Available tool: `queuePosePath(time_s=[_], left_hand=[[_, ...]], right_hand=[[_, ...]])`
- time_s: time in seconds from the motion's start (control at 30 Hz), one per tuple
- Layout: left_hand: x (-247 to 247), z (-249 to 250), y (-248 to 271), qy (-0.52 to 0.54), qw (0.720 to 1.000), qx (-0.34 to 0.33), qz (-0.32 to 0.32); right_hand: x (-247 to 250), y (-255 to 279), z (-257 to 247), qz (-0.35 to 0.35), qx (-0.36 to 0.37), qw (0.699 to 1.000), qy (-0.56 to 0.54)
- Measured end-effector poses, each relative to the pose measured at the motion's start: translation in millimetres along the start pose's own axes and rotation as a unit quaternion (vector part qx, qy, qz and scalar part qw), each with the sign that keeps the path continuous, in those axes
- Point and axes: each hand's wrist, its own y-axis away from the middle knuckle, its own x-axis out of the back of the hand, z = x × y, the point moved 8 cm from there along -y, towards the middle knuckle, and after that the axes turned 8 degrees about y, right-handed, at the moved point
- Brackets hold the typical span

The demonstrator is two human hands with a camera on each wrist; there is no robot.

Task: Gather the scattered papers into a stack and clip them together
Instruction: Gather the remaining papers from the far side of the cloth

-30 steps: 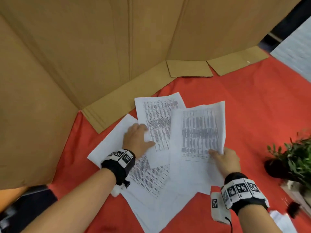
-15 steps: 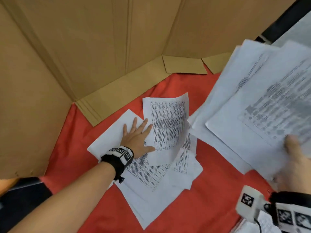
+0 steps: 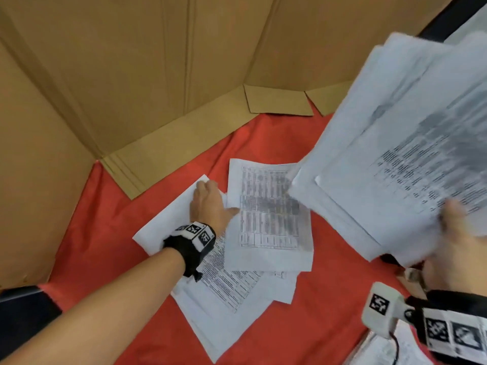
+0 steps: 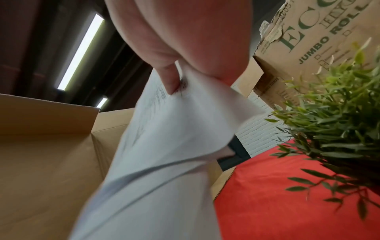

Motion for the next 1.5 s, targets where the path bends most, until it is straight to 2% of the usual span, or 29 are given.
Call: queuePosePath(time_s=[0.07, 0.13, 0.23, 0.33, 0.43, 0.47, 0.53, 0.57, 0.63, 0.67, 0.7, 0.73, 0.77, 0.83, 0.9, 0.97, 1.07, 1.13, 1.2, 1.27, 1.33, 1.37, 1.43, 1.47, 1.5], left_hand=[[-9, 0, 2, 0.019, 0.998, 0.067, -0.006], [-27, 2, 5, -0.029, 0.995, 0.083, -0.039], [-44, 11, 11, -0.046, 0.996, 0.036, -0.074], [-67, 18, 22, 0.039, 0.984, -0.018, -0.173], [-85, 25, 46, 0.189, 0.937, -0.056, -0.287], [-88, 26, 51, 0.217, 0.922, -0.066, -0.313], [-79, 30, 55, 0.227, 0.912, -0.063, -0.336], [-69, 29, 51, 0.229, 0.918, -0.061, -0.318], [-33, 16, 32, 0.18, 0.964, -0.051, -0.189], [-10, 5, 23, 0.113, 0.987, -0.032, -0.112], [9, -10, 18, 0.033, 0.998, -0.001, -0.055], [24, -23, 16, -0.036, 0.998, 0.033, -0.031], [31, -33, 18, -0.089, 0.993, 0.059, -0.04], [29, -43, 24, -0.154, 0.983, 0.058, -0.086], [20, -43, 28, -0.176, 0.976, 0.038, -0.122], [19, -33, 28, -0.202, 0.97, 0.012, -0.135], [36, -2, 28, -0.292, 0.951, -0.085, -0.057], [50, 19, 31, -0.323, 0.937, -0.133, -0.003], [63, 37, 31, -0.267, 0.945, -0.185, 0.036], [72, 46, 26, -0.116, 0.973, -0.199, 0.011], [72, 51, 20, 0.033, 0.983, -0.174, -0.052], [70, 54, 19, 0.081, 0.98, -0.163, -0.075], [65, 55, 12, 0.166, 0.974, -0.13, -0.081], [64, 49, 8, 0.235, 0.965, -0.089, -0.071], [63, 43, 6, 0.324, 0.943, -0.046, -0.061]], right_hand=[[-9, 1, 0, -0.022, 0.007, 0.999, -0.034], [-34, 7, 24, -0.078, -0.03, 0.996, -0.01], [-77, 21, 102, -0.17, -0.137, 0.974, 0.068], [-109, 49, 159, -0.242, -0.227, 0.94, 0.081], [-122, 63, 181, -0.255, -0.265, 0.927, 0.071], [-122, 63, 185, -0.259, -0.281, 0.922, 0.057], [-114, 63, 184, -0.26, -0.302, 0.916, 0.044], [-106, 57, 179, -0.252, -0.294, 0.921, 0.035], [-83, 40, 156, -0.217, -0.237, 0.947, 0.014], [-67, 32, 141, -0.196, -0.202, 0.96, 0.008], [-51, 26, 124, -0.174, -0.168, 0.97, 0.003], [-34, 21, 110, -0.154, -0.141, 0.978, -0.004], [-17, 18, 95, -0.133, -0.117, 0.984, -0.016], [5, 21, 69, -0.118, -0.092, 0.986, -0.07], [8, 28, 57, -0.158, -0.098, 0.977, -0.107], [-5, 45, 50, -0.232, -0.107, 0.963, -0.086], [-27, 70, 62, -0.317, -0.107, 0.94, 0.063], [-45, 89, 69, -0.391, -0.084, 0.905, 0.147], [-57, 102, 71, -0.431, -0.091, 0.886, 0.146], [-61, 109, 68, -0.443, -0.094, 0.884, 0.118], [-61, 108, 65, -0.437, -0.083, 0.889, 0.107], [-58, 106, 64, -0.43, -0.074, 0.894, 0.105], [-52, 102, 58, -0.418, -0.059, 0.903, 0.08], [-48, 101, 53, -0.412, -0.054, 0.908, 0.056], [-44, 100, 51, -0.4, -0.056, 0.915, 0.019]])
